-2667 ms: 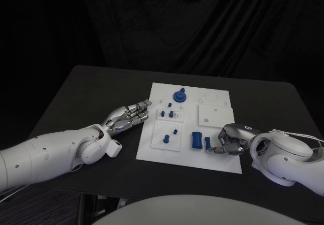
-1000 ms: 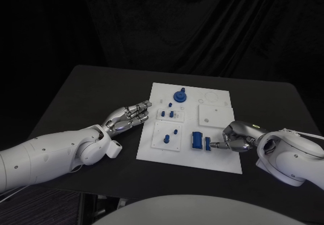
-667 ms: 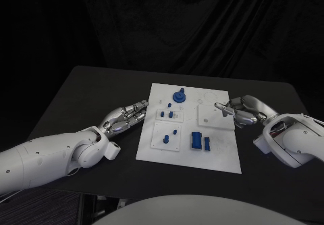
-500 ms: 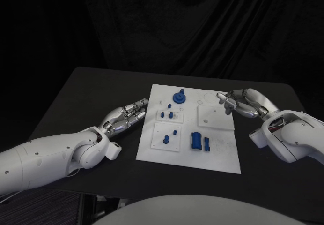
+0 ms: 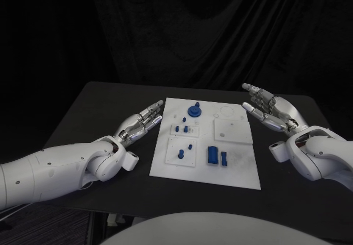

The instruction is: Assemble the parts on the task board

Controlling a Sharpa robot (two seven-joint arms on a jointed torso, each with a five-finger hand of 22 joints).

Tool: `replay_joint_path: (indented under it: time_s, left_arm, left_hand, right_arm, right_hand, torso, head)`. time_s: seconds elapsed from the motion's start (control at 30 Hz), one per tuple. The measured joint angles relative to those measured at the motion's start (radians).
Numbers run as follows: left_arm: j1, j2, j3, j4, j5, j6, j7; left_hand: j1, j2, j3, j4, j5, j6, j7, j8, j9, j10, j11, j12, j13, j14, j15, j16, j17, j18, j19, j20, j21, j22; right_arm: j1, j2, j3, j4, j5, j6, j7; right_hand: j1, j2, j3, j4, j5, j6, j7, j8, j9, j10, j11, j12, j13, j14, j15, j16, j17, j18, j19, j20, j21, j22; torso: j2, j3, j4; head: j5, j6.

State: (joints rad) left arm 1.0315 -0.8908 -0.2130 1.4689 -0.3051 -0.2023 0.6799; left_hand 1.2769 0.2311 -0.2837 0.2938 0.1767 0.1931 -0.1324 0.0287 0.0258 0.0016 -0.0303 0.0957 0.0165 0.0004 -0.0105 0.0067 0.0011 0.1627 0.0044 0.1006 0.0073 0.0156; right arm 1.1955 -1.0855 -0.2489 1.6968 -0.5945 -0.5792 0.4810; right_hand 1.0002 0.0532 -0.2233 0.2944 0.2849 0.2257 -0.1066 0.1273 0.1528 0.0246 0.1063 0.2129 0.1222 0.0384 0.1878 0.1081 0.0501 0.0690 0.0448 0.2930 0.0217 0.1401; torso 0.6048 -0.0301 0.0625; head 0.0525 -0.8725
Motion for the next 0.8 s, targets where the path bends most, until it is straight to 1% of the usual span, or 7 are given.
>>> replay_joint_path:
  time_s: [0.07,0.1,0.13,0.23,0.33,0.53,0.8]
  left_arm:
    - [0.0,0.004,0.0,-0.002,0.003,-0.002,0.0]
    - [0.0,0.004,0.0,-0.002,0.003,-0.002,-0.001]
    - [0.0,0.004,0.0,-0.002,0.003,-0.002,-0.002]
    - [0.0,0.003,0.006,-0.001,0.004,-0.006,-0.006]
    - [0.0,0.01,0.023,0.004,0.01,-0.02,-0.012]
    - [0.002,0.037,0.075,0.028,0.045,-0.093,-0.033]
    - [0.013,0.086,0.169,0.074,0.154,-0.298,-0.085]
  left_hand:
    - [-0.007,-0.001,-0.003,-0.003,0.0,-0.004,-0.004,0.0,-0.001,0.0,0.005,-0.002,0.0,0.0,0.0,0.0,0.0,0.0,0.0,0.0,0.0,0.0]
    - [-0.045,-0.006,0.003,-0.009,-0.005,-0.006,-0.004,-0.005,-0.004,0.0,0.009,-0.012,-0.002,0.0,0.0,0.0,0.0,0.0,0.0,0.0,0.0,-0.002]
    - [-0.092,-0.014,0.014,-0.02,-0.012,-0.013,0.002,-0.009,-0.006,-0.001,0.01,-0.023,-0.005,0.0,0.0,0.0,0.0,0.0,0.0,0.0,0.0,-0.004]
    - [-0.229,-0.039,0.046,-0.051,-0.031,-0.031,0.02,-0.012,-0.014,-0.001,0.017,-0.051,-0.009,0.0,0.0,0.0,0.0,-0.001,-0.002,-0.011,0.0,-0.009]
    - [-0.363,-0.064,0.077,-0.082,-0.05,-0.052,0.035,-0.017,-0.019,0.0,0.018,-0.07,-0.012,0.0,0.0,0.0,0.0,-0.024,-0.002,-0.046,0.0,-0.011]
    - [-0.559,-0.099,0.121,-0.127,-0.078,-0.087,0.084,-0.023,-0.022,-0.003,0.022,-0.081,-0.014,0.0,0.0,0.0,0.0,-0.04,-0.003,-0.078,0.0,-0.013]
    - [-0.766,-0.141,0.169,-0.174,-0.146,-0.152,0.121,-0.023,-0.024,-0.003,0.022,-0.09,-0.015,-0.004,0.004,0.0,0.001,-0.071,-0.004,-0.086,-0.004,-0.014]
  right_arm:
    - [-0.005,0.001,0.0,-0.003,0.008,0.005,0.019]
    - [-0.005,0.001,-0.001,-0.003,0.009,0.005,0.02]
    - [-0.005,0.001,-0.001,-0.003,0.009,0.005,0.019]
    - [-0.006,0.01,0.008,-0.005,0.012,0.004,0.018]
    - [-0.014,0.031,0.027,-0.013,0.027,0.001,0.018]
    - [-0.047,0.101,0.085,-0.04,0.101,-0.016,0.019]
    - [-0.108,0.234,0.193,-0.093,0.309,-0.075,0.022]
  right_hand:
    - [-0.075,-0.023,0.051,-0.031,-0.03,-0.041,-0.002,-0.025,-0.039,-0.013,-0.018,-0.034,-0.031,-0.021,-0.027,-0.047,-0.026,-0.02,-0.019,-0.029,-0.007,-0.024]
    - [-0.237,-0.042,0.08,-0.074,-0.071,-0.071,0.016,-0.042,-0.058,-0.02,-0.072,-0.063,-0.086,-0.032,-0.053,-0.083,-0.04,-0.048,-0.035,-0.072,-0.016,-0.043]
    - [-0.376,-0.05,0.105,-0.113,-0.11,-0.1,0.071,-0.094,-0.117,-0.023,-0.092,-0.09,-0.107,-0.036,-0.077,-0.098,-0.046,-0.062,-0.041,-0.111,-0.018,-0.088]
    - [-0.65,-0.053,0.204,-0.193,-0.186,-0.195,0.105,-0.124,-0.149,-0.024,-0.103,-0.184,-0.121,-0.038,-0.17,-0.105,-0.049,-0.062,-0.044,-0.19,-0.018,-0.136]
    - [-0.813,-0.053,0.222,-0.286,-0.279,-0.221,0.107,-0.124,-0.151,-0.024,-0.103,-0.209,-0.121,-0.038,-0.183,-0.105,-0.049,-0.062,-0.045,-0.284,-0.018,-0.139]
    - [-0.985,-0.053,0.223,-0.292,-0.281,-0.221,0.107,-0.124,-0.152,-0.024,-0.103,-0.209,-0.121,-0.038,-0.183,-0.105,-0.049,-0.062,-0.044,-0.288,-0.018,-0.139]
    - [-0.994,-0.054,0.223,-0.292,-0.282,-0.221,0.107,-0.124,-0.152,-0.024,-0.103,-0.209,-0.121,-0.038,-0.183,-0.105,-0.049,-0.062,-0.044,-0.288,-0.018,-0.139]
  torso:
    - [-0.003,0.0029,-0.0022]
    - [-0.004,0.0031,-0.0023]
    - [-0.004,0.003,-0.0023]
    - [-0.004,0.0029,-0.0025]
    - [-0.005,0.0035,-0.0047]
    - [-0.014,0.0078,-0.0143]
    - [-0.038,0.0195,-0.0388]
  head:
    - [0.0,0.0]
    - [0.0,0.0]
    - [0.0,0.0]
    - [0.0,0.006]
    - [-0.003,0.022]
    - [-0.014,0.078]
    - [-0.038,0.197]
